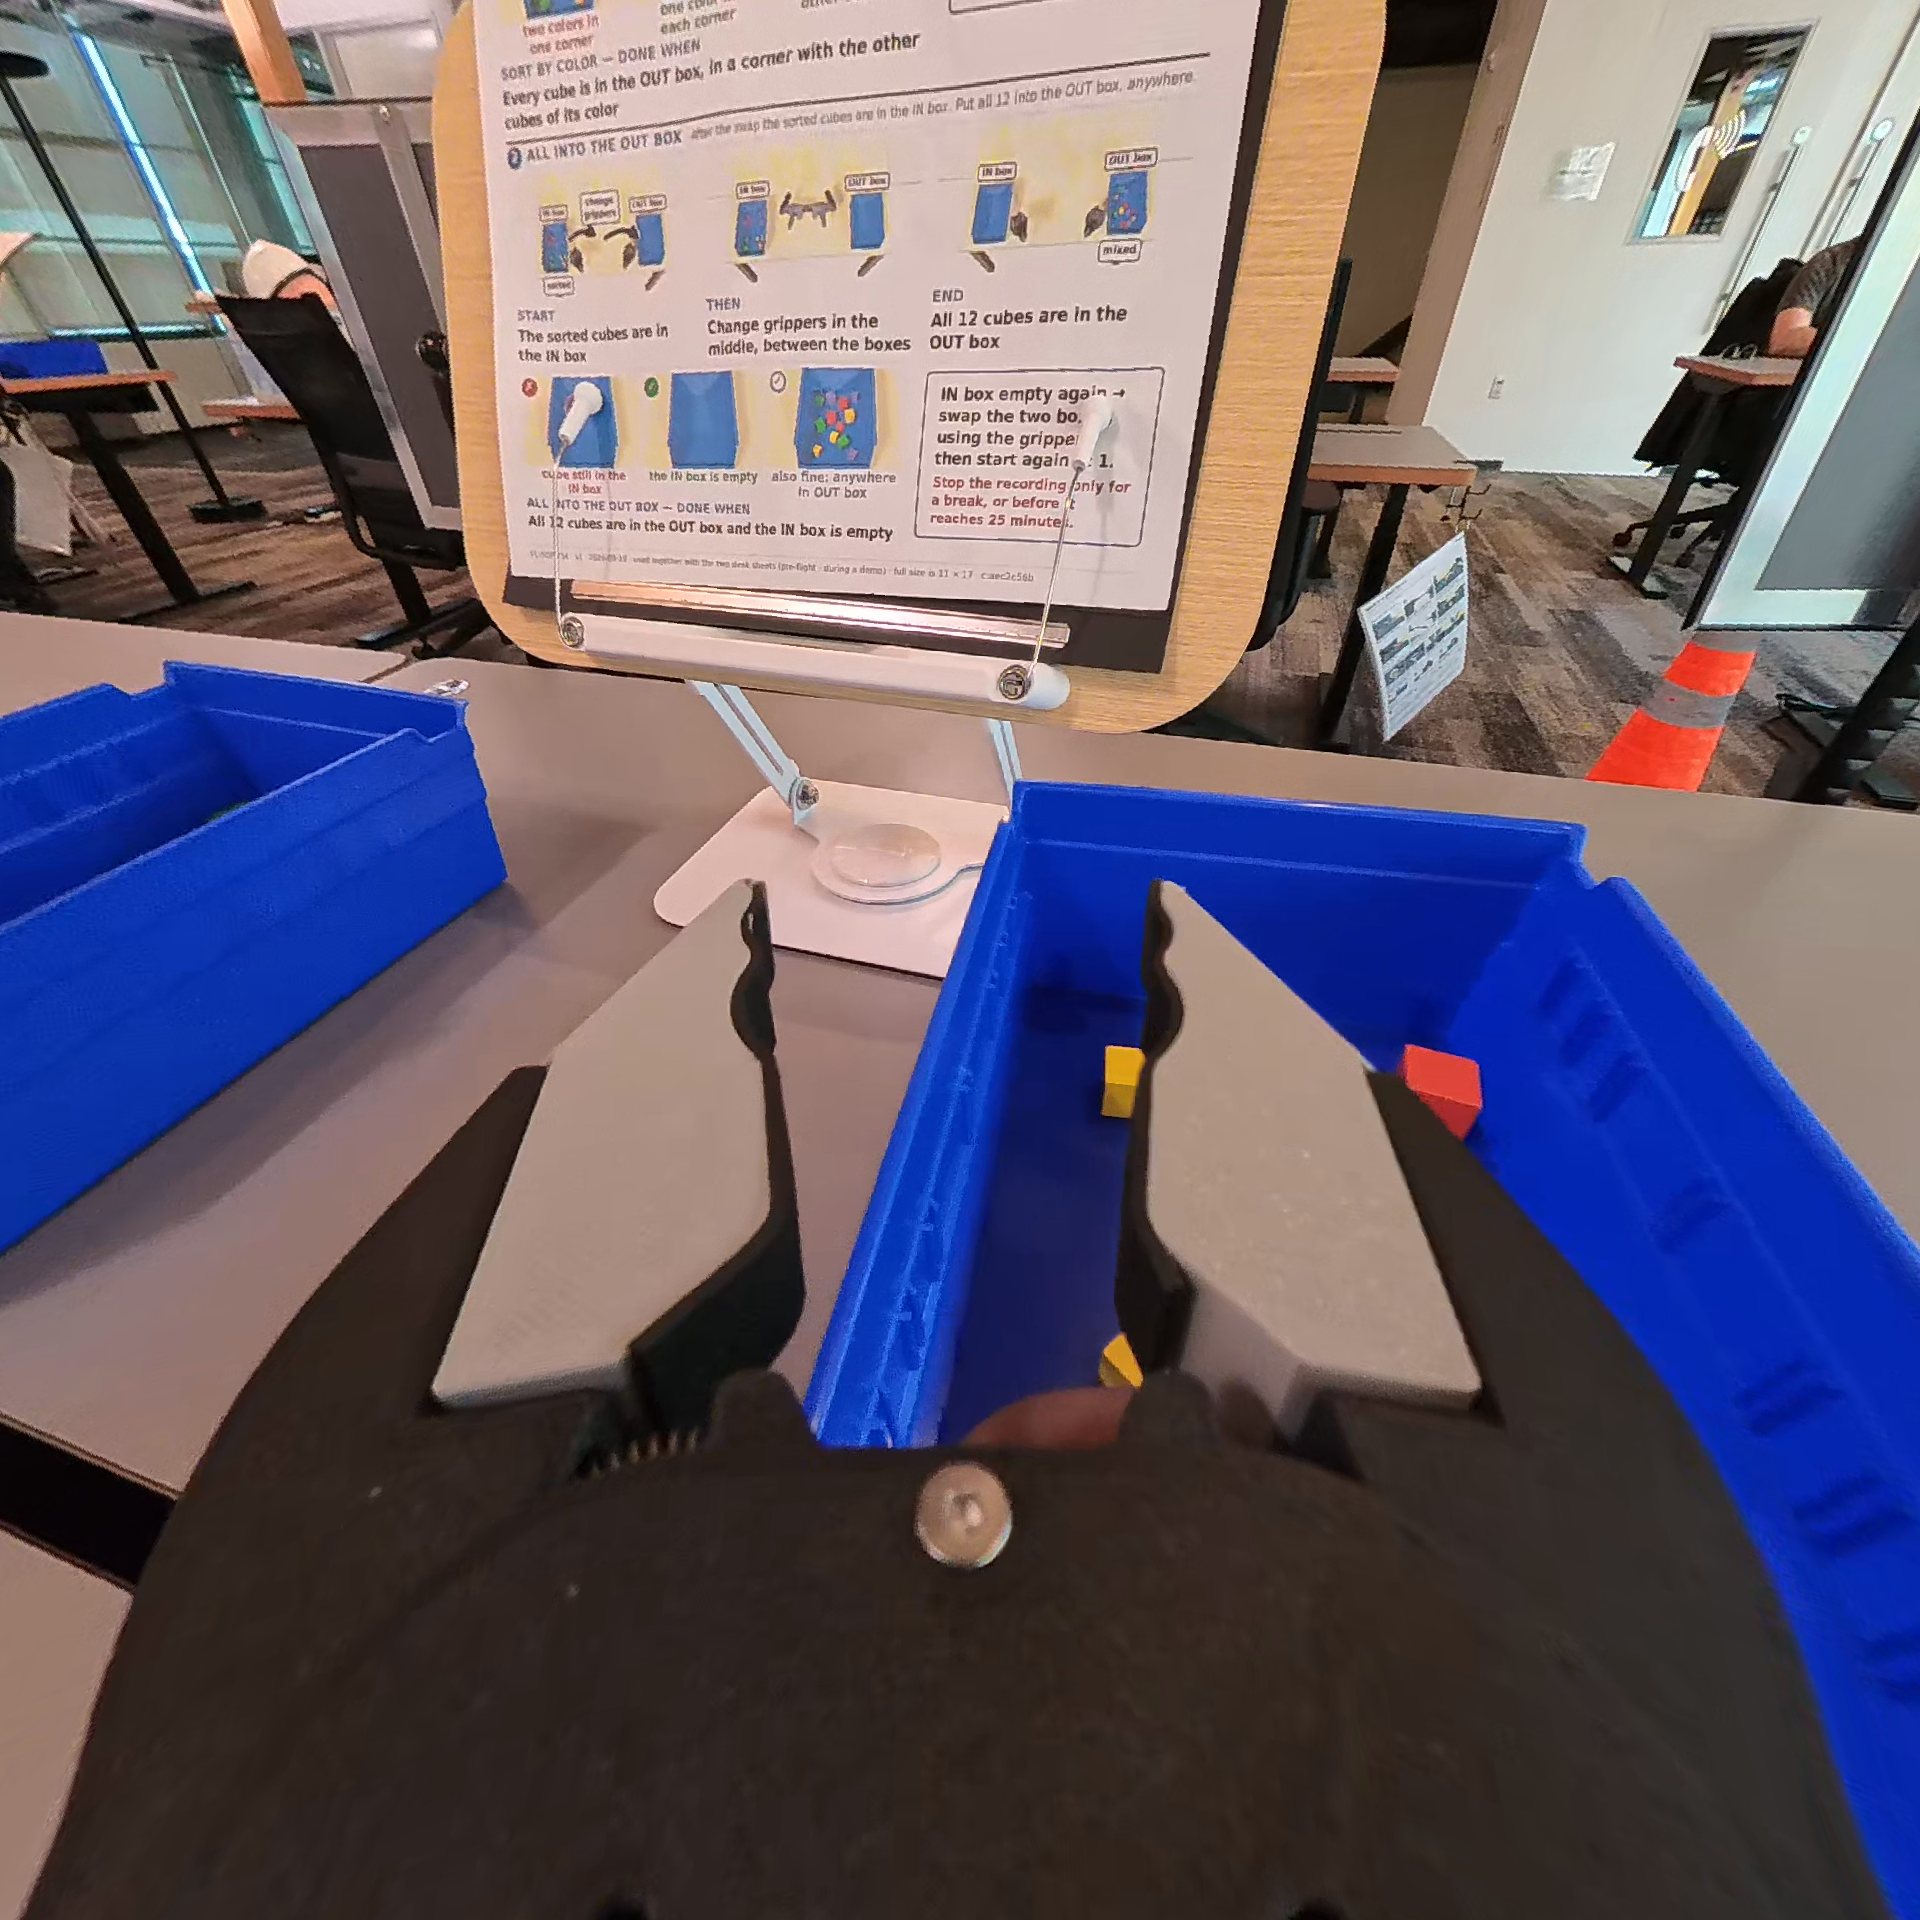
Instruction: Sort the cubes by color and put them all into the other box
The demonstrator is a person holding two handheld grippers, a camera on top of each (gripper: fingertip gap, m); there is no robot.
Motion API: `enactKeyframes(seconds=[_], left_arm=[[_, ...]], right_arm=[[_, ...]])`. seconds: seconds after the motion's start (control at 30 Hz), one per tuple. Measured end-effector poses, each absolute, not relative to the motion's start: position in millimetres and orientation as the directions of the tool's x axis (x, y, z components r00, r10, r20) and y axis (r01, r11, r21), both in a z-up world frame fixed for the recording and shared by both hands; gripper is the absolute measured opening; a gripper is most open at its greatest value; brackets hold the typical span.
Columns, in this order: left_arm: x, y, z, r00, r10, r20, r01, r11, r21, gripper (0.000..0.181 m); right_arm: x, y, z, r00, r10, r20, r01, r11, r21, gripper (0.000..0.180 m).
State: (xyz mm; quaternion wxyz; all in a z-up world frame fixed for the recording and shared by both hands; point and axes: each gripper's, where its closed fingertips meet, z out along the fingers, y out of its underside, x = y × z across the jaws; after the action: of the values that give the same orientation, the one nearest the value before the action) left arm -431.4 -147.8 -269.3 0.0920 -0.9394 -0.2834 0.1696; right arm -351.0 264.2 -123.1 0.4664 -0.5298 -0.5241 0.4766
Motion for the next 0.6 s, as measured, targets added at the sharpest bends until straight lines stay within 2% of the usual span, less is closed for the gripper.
enactKeyframes(seconds=[0.03,0.13,0.2,0.23,0.37,0.5,0.6], left_arm=[[-449,-151,-261,0.740,0.586,-0.329,0.502,-0.808,-0.310,0.003],[-503,-151,-241,0.616,0.691,-0.378,0.534,-0.719,-0.445,0.036],[-531,-149,-246,0.565,0.762,-0.316,0.603,-0.643,-0.472,0.054],[-546,-151,-250,0.525,0.795,-0.305,0.642,-0.605,-0.471,0.057],[-586,-167,-277,0.421,0.856,-0.301,0.759,-0.514,-0.400,0.052],[-598,-165,-290,0.386,0.894,-0.226,0.799,-0.447,-0.402,0.022],[-596,-166,-290,0.418,0.879,-0.228,0.794,-0.476,-0.378,0.022]], right_arm=[[-351,263,-123,-0.010,1.000,-0.021,0.109,-0.020,-0.994,0.069],[-353,257,-123,-0.023,1.000,-0.011,0.107,-0.008,-0.994,0.067],[-354,254,-124,-0.022,1.000,0.012,0.112,0.015,-0.994,0.067],[-355,252,-125,-0.022,1.000,0.022,0.114,0.024,-0.993,0.067],[-357,248,-127,-0.036,0.999,0.026,0.120,0.030,-0.992,0.067],[-357,246,-127,-0.043,0.999,0.029,0.120,0.034,-0.992,0.067],[-356,243,-126,-0.058,0.998,0.018,0.115,0.025,-0.993,0.066]])
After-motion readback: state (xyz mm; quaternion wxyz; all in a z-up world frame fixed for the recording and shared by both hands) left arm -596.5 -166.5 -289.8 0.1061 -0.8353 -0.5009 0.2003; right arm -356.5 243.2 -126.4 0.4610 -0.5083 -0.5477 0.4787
